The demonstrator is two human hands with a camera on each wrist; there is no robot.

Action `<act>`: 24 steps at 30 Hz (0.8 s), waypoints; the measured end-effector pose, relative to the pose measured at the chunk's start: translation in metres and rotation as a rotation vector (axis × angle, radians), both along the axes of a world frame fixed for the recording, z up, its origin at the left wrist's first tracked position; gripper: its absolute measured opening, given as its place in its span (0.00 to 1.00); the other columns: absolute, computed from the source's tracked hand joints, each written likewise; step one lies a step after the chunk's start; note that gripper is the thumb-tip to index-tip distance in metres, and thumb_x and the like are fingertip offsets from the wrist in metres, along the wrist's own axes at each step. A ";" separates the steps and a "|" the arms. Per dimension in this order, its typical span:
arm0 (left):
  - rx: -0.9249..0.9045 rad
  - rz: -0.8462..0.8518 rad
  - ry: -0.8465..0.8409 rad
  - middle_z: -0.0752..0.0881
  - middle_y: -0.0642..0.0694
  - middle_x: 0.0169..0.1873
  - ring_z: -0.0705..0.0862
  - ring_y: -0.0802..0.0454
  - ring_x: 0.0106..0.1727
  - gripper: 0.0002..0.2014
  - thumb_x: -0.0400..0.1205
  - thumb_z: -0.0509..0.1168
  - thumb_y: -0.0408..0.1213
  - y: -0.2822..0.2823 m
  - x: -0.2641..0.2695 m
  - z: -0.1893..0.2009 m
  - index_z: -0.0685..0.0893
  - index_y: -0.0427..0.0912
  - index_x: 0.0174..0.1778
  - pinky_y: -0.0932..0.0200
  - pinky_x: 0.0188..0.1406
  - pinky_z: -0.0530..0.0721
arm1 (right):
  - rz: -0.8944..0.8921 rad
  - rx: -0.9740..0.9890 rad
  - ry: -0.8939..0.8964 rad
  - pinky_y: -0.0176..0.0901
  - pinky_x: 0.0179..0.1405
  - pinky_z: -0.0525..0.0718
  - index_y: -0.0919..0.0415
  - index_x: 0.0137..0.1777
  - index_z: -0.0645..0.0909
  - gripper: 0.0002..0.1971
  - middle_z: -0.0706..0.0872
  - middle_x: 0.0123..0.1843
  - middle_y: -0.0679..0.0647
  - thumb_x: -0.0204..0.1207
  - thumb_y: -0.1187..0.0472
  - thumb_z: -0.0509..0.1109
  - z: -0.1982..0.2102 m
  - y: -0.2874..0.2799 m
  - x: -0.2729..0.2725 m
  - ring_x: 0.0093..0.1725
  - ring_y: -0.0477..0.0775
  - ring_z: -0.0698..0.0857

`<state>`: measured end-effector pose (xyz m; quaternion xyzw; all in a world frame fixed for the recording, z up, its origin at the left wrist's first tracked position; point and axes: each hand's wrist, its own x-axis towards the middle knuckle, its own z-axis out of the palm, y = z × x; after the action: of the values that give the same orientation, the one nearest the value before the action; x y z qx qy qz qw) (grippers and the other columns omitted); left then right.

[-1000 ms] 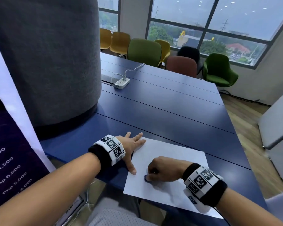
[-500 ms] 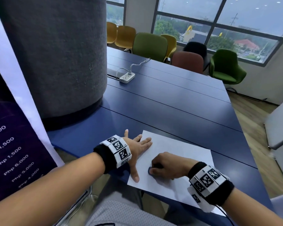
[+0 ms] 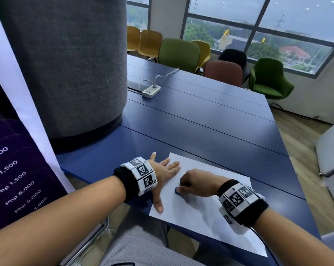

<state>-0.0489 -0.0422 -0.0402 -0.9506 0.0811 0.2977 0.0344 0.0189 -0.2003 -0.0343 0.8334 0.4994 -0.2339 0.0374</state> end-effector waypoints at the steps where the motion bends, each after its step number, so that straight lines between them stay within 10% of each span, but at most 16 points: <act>1: -0.005 0.001 -0.002 0.30 0.51 0.84 0.33 0.46 0.85 0.74 0.60 0.79 0.67 0.000 0.000 -0.001 0.29 0.45 0.84 0.20 0.74 0.32 | 0.001 0.016 0.000 0.47 0.40 0.78 0.61 0.42 0.83 0.21 0.87 0.41 0.56 0.81 0.44 0.62 -0.001 -0.001 0.000 0.38 0.56 0.79; 17: -0.044 0.011 0.024 0.29 0.53 0.84 0.31 0.48 0.85 0.74 0.60 0.80 0.65 0.002 0.000 0.000 0.29 0.47 0.84 0.20 0.72 0.34 | -0.025 0.013 0.047 0.44 0.36 0.75 0.64 0.42 0.84 0.20 0.87 0.41 0.60 0.81 0.46 0.64 0.005 0.001 -0.003 0.36 0.55 0.78; 24: -0.053 0.008 0.017 0.29 0.53 0.84 0.31 0.49 0.85 0.74 0.61 0.80 0.65 0.002 0.000 0.002 0.29 0.46 0.84 0.19 0.72 0.35 | -0.038 -0.078 0.155 0.33 0.17 0.76 0.60 0.38 0.81 0.18 0.85 0.33 0.56 0.81 0.47 0.64 0.007 0.003 -0.003 0.25 0.55 0.82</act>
<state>-0.0492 -0.0398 -0.0385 -0.9489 0.0853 0.3038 0.0073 0.0160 -0.1976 -0.0270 0.8198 0.4755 -0.3180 0.0267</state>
